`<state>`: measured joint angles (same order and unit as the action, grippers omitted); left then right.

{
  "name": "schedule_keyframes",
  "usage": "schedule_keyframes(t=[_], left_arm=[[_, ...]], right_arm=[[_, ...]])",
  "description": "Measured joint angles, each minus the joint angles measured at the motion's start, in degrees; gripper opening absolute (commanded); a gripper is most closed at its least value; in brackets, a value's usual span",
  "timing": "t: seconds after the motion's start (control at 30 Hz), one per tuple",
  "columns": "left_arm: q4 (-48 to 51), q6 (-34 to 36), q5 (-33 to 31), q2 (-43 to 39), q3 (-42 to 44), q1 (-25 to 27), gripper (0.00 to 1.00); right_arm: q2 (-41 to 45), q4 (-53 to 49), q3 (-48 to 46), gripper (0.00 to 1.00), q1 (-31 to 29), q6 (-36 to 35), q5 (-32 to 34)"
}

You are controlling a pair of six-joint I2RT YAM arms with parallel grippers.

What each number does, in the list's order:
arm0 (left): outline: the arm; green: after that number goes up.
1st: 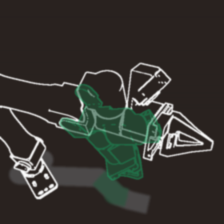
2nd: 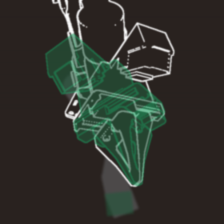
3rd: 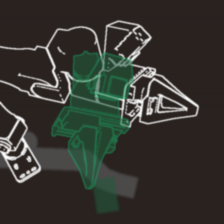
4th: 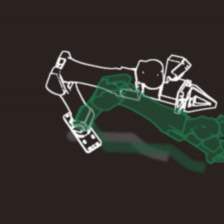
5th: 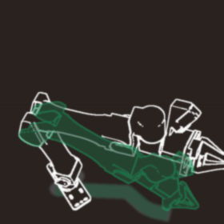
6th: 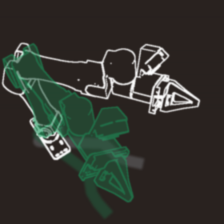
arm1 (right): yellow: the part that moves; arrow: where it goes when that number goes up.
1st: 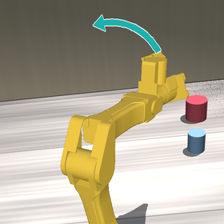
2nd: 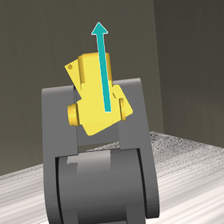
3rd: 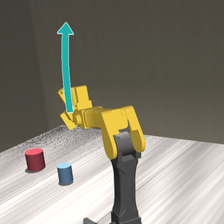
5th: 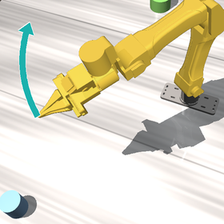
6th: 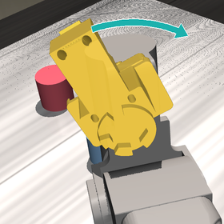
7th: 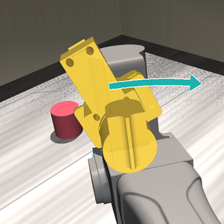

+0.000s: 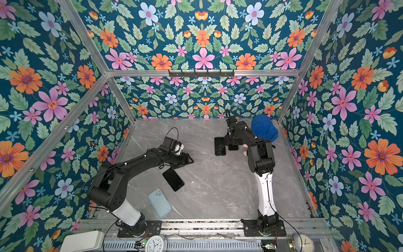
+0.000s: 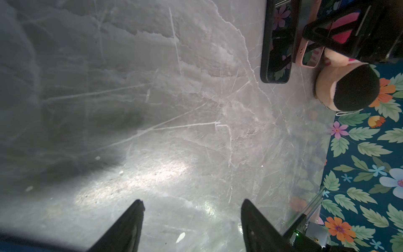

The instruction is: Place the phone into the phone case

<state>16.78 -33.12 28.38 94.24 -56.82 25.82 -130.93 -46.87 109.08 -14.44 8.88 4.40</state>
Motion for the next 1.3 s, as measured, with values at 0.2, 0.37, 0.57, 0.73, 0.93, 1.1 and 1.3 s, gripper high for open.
schedule_keyframes(t=[0.2, 0.37, 0.57, 0.73, 0.93, 1.1, 1.3], left_arm=[[0.66, 0.28, -0.02, -1.31, -0.11, -0.20, 0.71], [2.08, 0.48, -0.63, -4.44, 1.49, -0.59, 0.71], [4.87, -0.07, -3.32, -13.03, 9.18, -1.86, 0.64], [11.54, -2.97, -8.20, -24.46, 16.20, -3.41, 0.59], [19.89, -7.34, -16.04, -34.58, 19.28, -4.31, 0.56], [25.33, -12.09, -22.18, -39.23, 19.78, -5.97, 0.62], [30.56, -16.50, -28.52, -41.99, 19.67, -7.06, 0.66]], right_arm=[[-0.92, -1.09, 1.29, 0.83, 0.00, 0.00, -0.81], [0.52, -1.40, 2.03, 0.89, 0.04, -0.02, -0.35], [11.89, 0.13, -8.83, 0.89, -4.46, 0.74, -0.24], [25.42, 5.22, -22.36, 0.89, -17.14, 2.47, -3.63], [24.87, 11.21, -25.94, 0.91, -33.86, 4.48, -6.51], [17.07, 13.70, -17.22, 0.94, -43.43, 4.92, -7.41], [7.87, 14.08, -9.20, 0.99, -48.15, 4.00, -7.04]])
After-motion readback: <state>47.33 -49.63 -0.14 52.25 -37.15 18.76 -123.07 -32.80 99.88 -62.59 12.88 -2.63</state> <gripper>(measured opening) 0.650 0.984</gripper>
